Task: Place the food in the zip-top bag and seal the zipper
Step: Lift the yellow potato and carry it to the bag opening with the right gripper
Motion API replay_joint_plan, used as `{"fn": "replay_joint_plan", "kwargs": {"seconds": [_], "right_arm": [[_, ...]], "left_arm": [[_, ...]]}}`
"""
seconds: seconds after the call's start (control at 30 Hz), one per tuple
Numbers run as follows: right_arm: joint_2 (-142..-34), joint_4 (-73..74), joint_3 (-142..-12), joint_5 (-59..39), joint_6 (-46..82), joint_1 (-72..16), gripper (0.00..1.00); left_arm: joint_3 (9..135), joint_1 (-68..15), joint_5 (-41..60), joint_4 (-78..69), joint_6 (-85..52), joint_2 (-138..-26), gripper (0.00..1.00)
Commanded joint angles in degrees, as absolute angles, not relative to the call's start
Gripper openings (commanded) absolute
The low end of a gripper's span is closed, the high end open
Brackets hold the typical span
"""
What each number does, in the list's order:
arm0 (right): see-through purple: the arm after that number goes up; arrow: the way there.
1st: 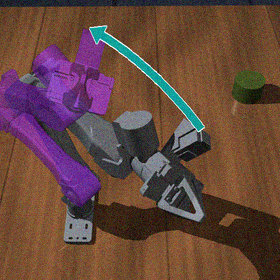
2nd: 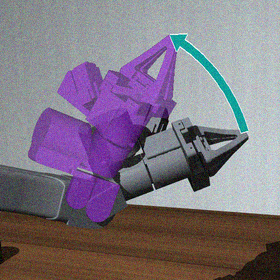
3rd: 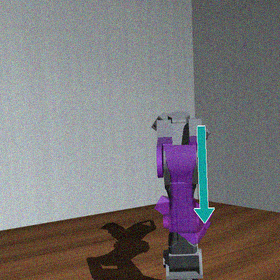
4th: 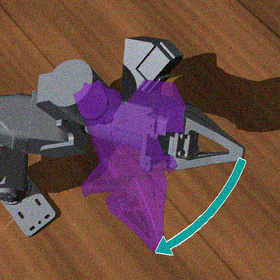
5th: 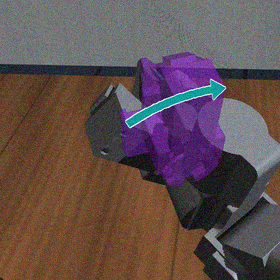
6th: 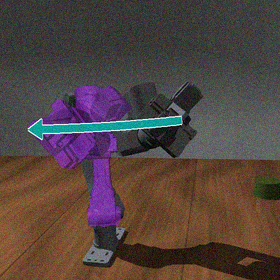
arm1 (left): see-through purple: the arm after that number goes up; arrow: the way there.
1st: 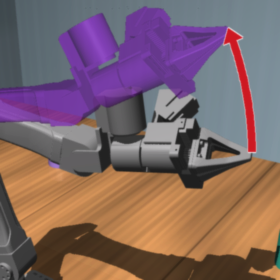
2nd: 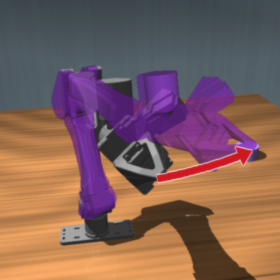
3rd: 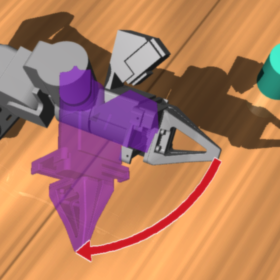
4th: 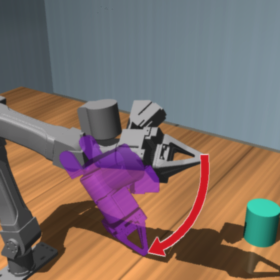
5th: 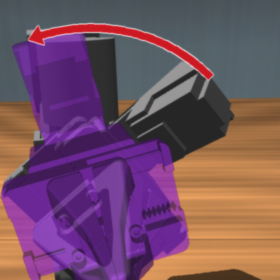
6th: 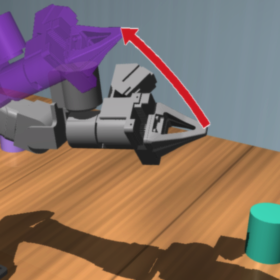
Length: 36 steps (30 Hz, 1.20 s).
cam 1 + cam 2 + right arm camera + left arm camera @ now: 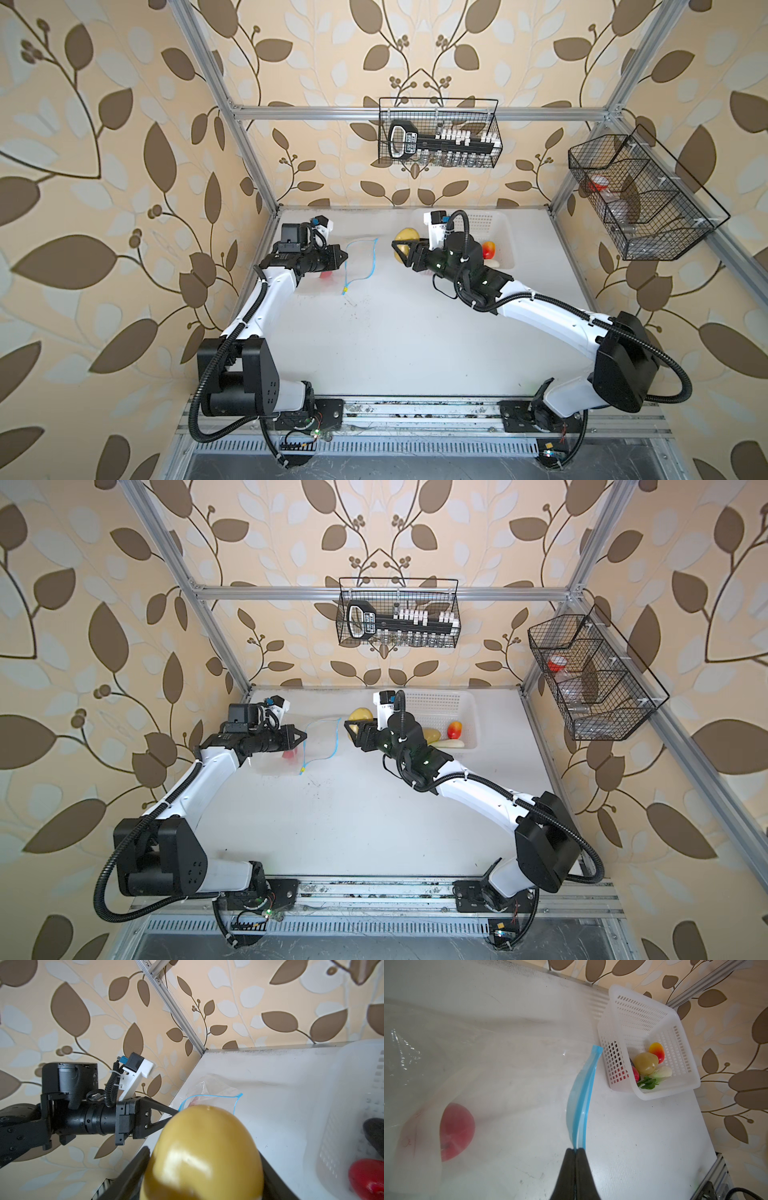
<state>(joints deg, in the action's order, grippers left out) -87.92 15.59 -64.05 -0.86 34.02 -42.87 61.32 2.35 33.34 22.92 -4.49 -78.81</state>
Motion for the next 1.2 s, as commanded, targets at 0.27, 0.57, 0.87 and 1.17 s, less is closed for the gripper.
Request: {"fn": "replay_joint_plan", "kwargs": {"seconds": [0.27,0.57,0.87,1.17], "right_arm": [[-96.64,21.02,-66.27,-0.06,37.43,-45.61,0.36],[-99.4,23.41,-66.33,0.53,40.77,-46.66,0.36],[-103.06,23.35,-68.98,0.31,43.63,-47.58,0.37],[-105.98,23.82,-70.91,1.38,45.05,-48.45,0.37]], "left_arm": [[63.59,2.98,36.8,24.13,-3.77,-76.94,0.0],[63.11,2.99,40.53,23.58,-3.69,-76.34,0.0],[63.11,2.99,42.13,23.6,-4.04,-75.19,0.0],[63.63,2.9,45.6,24.29,-3.87,-74.62,0.0]]}}
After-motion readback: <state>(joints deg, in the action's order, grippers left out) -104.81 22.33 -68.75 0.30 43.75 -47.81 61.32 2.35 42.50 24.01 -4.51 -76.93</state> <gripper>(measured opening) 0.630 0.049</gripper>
